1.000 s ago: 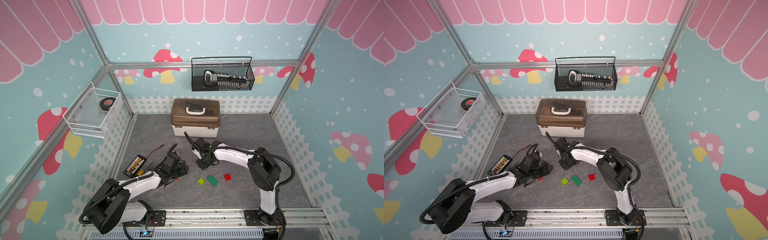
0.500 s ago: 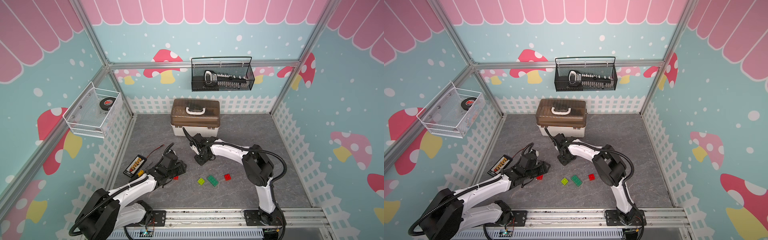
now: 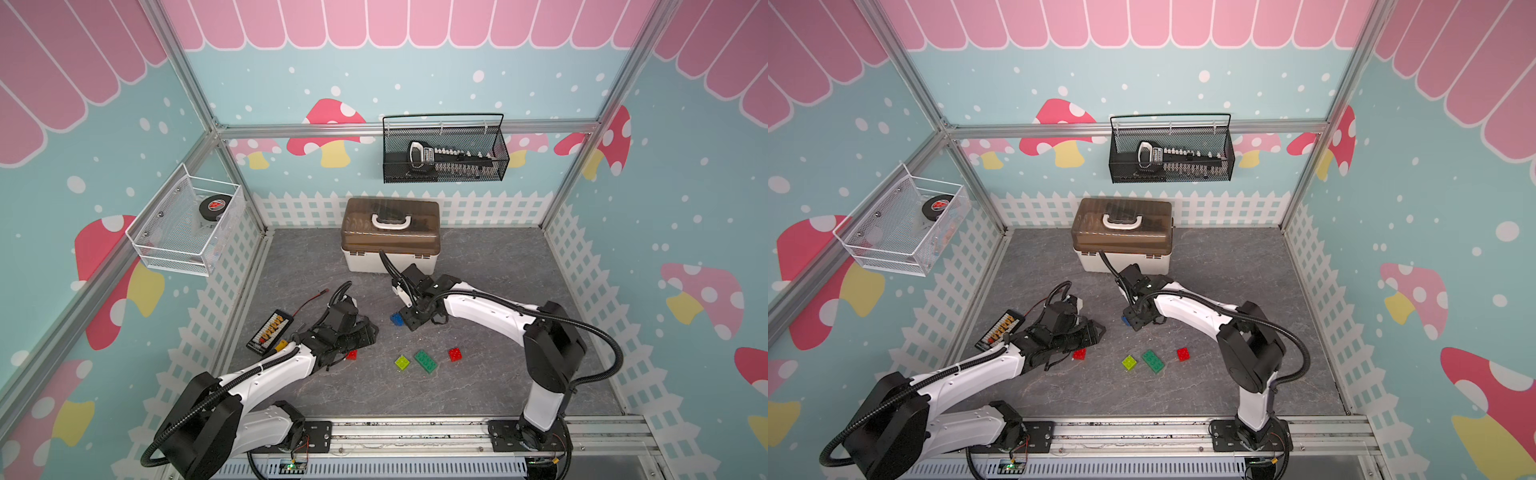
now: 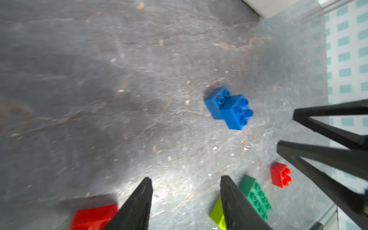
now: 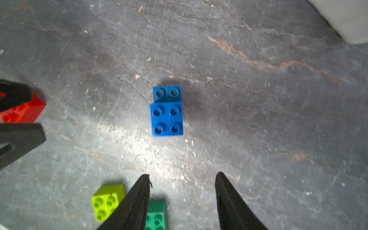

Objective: Assemble the letter y with lego
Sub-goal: Pick up the lego brick from the center of the board.

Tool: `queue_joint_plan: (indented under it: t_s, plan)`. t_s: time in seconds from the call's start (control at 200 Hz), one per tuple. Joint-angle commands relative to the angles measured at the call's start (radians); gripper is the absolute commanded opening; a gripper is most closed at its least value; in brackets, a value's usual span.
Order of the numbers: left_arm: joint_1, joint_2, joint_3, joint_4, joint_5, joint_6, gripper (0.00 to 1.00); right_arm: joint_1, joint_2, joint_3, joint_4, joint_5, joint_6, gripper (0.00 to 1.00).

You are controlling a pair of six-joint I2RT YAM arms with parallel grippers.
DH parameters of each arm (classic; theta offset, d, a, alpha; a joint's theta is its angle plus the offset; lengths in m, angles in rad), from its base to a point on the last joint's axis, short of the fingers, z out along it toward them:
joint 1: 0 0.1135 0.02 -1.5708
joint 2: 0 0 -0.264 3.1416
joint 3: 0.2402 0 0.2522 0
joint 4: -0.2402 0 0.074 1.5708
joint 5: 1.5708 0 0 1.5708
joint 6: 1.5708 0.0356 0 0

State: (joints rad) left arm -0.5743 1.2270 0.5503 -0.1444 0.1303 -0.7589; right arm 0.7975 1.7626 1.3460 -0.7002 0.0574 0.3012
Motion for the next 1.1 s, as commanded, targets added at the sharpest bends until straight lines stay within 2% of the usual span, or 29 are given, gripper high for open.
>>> queue_joint_plan:
  t_s: [0.0, 0.25, 0.415, 0.755, 1.096]
  plan:
    - [-0.037, 0.034, 0.055, -0.002, 0.095, 0.063, 0.57, -0.016, -0.079, -0.095, 0.008, 0.014, 0.054, 0.56]
    - [-0.159, 0.110, 0.136, -0.013, 0.181, 0.140, 0.57, -0.077, -0.275, -0.321, 0.022, 0.005, 0.133, 0.60]
    - [-0.200, 0.151, 0.184, -0.057, 0.157, 0.171, 0.57, -0.114, -0.341, -0.442, 0.023, -0.008, 0.176, 0.64]
    - [-0.222, 0.186, 0.203, -0.070, 0.131, 0.168, 0.56, -0.126, -0.325, -0.540, 0.045, -0.039, 0.208, 0.61]
    - [-0.225, 0.186, 0.194, -0.077, 0.103, 0.167, 0.55, -0.130, -0.274, -0.550, 0.077, -0.070, 0.191, 0.52]
